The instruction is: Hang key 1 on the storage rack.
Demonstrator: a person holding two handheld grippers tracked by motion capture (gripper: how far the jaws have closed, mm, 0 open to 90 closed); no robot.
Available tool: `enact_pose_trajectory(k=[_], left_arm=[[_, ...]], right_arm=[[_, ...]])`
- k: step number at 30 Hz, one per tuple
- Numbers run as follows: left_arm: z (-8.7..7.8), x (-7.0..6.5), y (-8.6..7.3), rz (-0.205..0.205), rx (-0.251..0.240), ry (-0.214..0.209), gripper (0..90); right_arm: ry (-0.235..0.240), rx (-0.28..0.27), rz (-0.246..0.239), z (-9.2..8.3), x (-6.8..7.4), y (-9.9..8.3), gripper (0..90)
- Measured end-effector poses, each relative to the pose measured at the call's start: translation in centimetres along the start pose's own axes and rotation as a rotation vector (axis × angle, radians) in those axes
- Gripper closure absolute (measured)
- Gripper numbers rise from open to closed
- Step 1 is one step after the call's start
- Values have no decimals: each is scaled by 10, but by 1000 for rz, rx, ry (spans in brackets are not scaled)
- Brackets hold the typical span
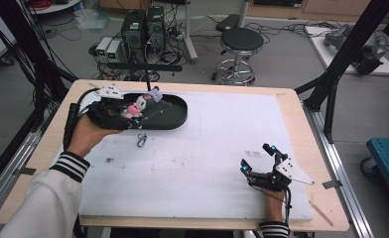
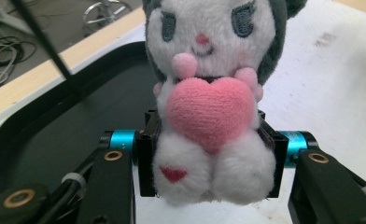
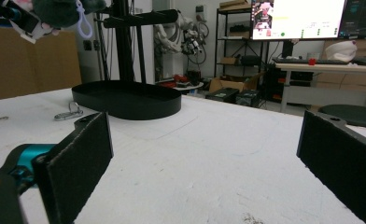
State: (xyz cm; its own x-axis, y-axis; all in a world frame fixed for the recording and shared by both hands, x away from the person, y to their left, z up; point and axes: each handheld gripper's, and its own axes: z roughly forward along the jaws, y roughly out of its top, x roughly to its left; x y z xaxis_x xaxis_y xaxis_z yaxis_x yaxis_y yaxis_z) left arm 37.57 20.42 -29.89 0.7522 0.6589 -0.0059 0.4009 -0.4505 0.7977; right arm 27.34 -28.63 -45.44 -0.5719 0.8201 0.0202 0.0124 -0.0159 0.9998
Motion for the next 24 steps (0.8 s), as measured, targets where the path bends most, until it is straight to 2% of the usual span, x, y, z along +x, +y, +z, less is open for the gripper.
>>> enact_pose_trajectory(k=[2,3,6,7,12,13,24], left_arm=[[-5,4,-1,-16,-8,10,536],[-12,10,-3,-24,-5,36,536],[-19,15,-3,-30,-10,61,537],[-26,20,-4,-47,-25,76,537],[-36,28,-6,-78,-40,109,537],[-40,32,-7,-90,-45,127,537],[-55,56,-7,-140,-50,201,537]], right_arm=[[1,0,1,0,0,0,28],[1,-1,4,0,0,0,28],[2,0,4,0,0,0,28],[1,-1,5,0,0,0,28],[1,0,6,0,0,0,28],[1,-1,4,0,0,0,28],[1,1,5,0,0,0,28]])
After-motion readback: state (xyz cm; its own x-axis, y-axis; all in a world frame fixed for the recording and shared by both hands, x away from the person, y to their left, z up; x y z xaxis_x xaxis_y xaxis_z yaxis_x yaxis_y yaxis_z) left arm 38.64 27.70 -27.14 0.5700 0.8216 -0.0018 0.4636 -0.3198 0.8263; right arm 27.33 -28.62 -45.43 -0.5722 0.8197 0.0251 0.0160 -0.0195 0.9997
